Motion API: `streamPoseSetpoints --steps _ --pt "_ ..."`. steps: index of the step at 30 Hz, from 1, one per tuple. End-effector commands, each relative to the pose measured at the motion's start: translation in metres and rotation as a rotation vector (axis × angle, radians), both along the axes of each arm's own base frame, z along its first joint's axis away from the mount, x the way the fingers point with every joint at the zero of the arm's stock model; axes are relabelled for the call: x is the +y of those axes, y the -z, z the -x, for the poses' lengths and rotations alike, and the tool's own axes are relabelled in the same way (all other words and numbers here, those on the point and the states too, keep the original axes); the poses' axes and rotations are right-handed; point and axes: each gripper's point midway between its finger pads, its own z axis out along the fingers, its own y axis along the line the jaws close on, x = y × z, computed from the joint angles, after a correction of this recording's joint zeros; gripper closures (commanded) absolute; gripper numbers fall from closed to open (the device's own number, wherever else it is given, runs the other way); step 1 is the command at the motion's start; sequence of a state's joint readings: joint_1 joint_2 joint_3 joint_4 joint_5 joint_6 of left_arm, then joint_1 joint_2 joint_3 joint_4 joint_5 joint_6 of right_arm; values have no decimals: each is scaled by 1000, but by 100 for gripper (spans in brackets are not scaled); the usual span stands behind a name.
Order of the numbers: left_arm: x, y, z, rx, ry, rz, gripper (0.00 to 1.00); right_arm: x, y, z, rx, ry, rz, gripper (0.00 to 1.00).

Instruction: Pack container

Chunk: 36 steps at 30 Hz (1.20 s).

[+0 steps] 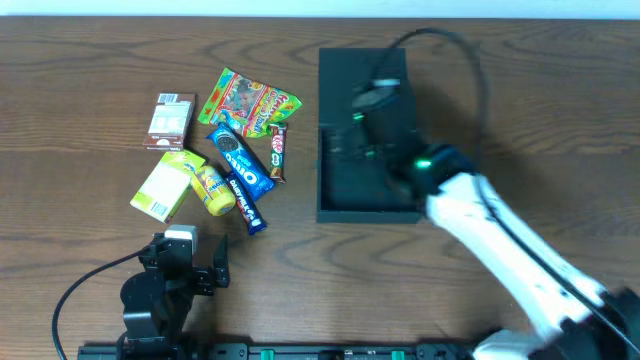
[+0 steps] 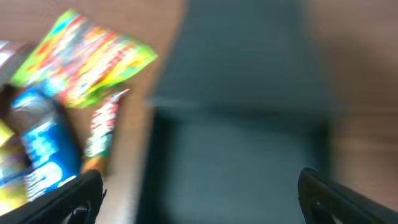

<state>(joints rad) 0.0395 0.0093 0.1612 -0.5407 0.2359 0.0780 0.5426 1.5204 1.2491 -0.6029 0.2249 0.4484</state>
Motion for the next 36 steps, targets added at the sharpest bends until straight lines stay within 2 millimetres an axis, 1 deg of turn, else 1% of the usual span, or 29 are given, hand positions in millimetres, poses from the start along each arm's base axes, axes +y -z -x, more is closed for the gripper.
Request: streamPoseSetpoints --steps 1,3,6,8,10,11,12,13,14,15,16,17,19,21,22,26,30,31,32,33,36 --pt "1 4 0 6 -9 7 4 -60 12 -5 42 78 180 7" --pt "1 5 0 7 -9 7 4 -75 32 0 134 77 182 11" --pt "1 5 0 7 -9 7 4 -93 66 4 256 102 193 12" --pt "1 4 0 6 -9 7 4 -99 86 6 324 112 195 16" --pt "1 5 0 7 -9 7 4 -101 104 7 378 113 194 19" --pt "1 5 0 7 -9 7 4 -100 114 7 404 109 189 23" --pt "1 5 0 7 -9 7 4 -97 123 8 427 101 183 32" --pt "1 5 0 7 -9 7 4 -97 131 7 442 99 187 38" --pt "1 4 0 6 -9 7 4 -96 139 6 454 95 193 51" --pt "1 5 0 7 -9 7 4 -95 147 5 465 93 192 74" --pt "1 5 0 7 -9 7 4 -92 155 3 473 87 182 89" --pt "1 5 0 7 -9 7 4 -88 159 1 475 79 167 99" --pt "1 5 0 7 -9 7 4 -77 164 -6 461 56 114 98" --pt "1 4 0 6 -9 7 4 -68 161 -18 413 58 75 99" --pt "1 5 0 7 -9 7 4 -62 157 -27 373 54 61 99" --pt "1 5 0 7 -9 7 4 -57 152 -39 316 50 44 99" --pt "1 4 0 6 -9 7 4 -57 151 -41 310 73 28 99" --pt "1 5 0 7 -9 7 4 -56 150 -42 307 71 28 95" --pt "1 5 0 7 -9 7 4 -55 150 -42 303 69 26 59" --pt "1 5 0 7 -9 7 4 -53 149 -44 297 65 22 1" --pt "1 4 0 6 -9 7 4 -48 137 -43 292 49 -4 1"
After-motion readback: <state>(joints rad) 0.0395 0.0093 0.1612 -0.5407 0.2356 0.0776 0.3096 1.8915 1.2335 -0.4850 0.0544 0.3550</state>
